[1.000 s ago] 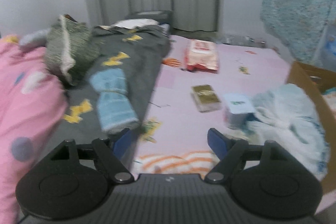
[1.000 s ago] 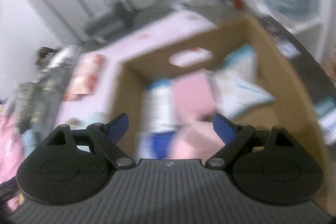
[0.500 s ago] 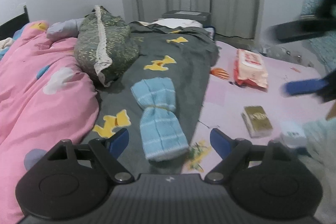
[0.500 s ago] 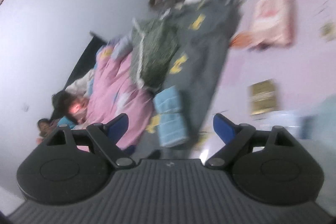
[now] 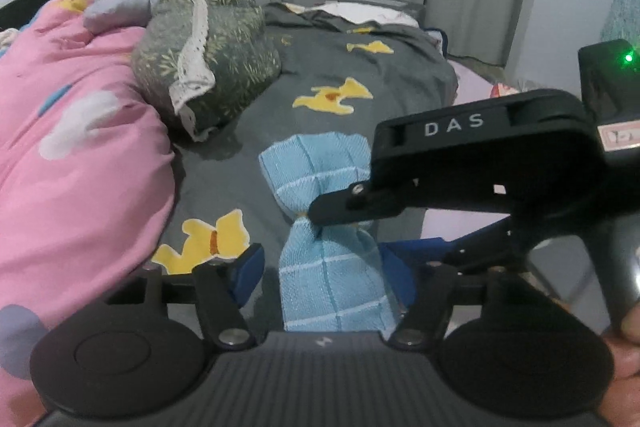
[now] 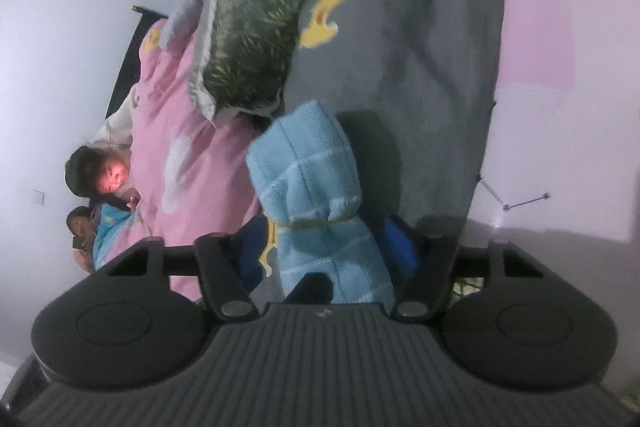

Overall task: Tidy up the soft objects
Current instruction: 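Grasp the blue towel bundle with the right gripper and lift it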

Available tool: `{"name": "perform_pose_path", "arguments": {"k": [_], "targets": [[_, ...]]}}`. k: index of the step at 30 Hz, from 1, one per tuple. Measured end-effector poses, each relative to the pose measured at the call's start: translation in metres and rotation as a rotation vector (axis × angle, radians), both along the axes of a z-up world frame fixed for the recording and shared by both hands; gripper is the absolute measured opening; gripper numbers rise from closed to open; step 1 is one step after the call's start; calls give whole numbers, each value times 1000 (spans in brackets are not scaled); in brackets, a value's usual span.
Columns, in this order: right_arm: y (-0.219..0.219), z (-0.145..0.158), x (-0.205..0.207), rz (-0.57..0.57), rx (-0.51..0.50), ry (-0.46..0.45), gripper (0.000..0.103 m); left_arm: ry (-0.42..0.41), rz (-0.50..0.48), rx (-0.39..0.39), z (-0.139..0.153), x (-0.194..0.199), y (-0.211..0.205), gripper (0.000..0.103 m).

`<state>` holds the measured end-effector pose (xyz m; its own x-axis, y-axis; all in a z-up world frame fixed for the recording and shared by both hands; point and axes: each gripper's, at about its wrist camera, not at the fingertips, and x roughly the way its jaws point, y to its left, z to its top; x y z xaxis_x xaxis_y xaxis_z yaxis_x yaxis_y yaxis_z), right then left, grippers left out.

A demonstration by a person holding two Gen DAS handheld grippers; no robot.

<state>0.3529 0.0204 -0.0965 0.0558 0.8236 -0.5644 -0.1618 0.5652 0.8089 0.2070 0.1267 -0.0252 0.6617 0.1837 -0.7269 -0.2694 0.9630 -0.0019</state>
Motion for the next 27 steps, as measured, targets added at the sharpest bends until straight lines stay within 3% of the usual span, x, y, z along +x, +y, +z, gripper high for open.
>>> {"name": "perform_pose_path", "arguments": {"k": [5, 12, 27], "targets": [[10, -8, 0, 24, 10, 15, 50, 26, 3, -63, -8, 8, 10, 48], [0, 4, -5, 16, 25, 10, 42, 7, -30, -52, 6, 4, -4, 46], [-79, 68, -57, -45, 117, -75, 42, -128, -166, -38, 66, -54, -67, 46]]}}
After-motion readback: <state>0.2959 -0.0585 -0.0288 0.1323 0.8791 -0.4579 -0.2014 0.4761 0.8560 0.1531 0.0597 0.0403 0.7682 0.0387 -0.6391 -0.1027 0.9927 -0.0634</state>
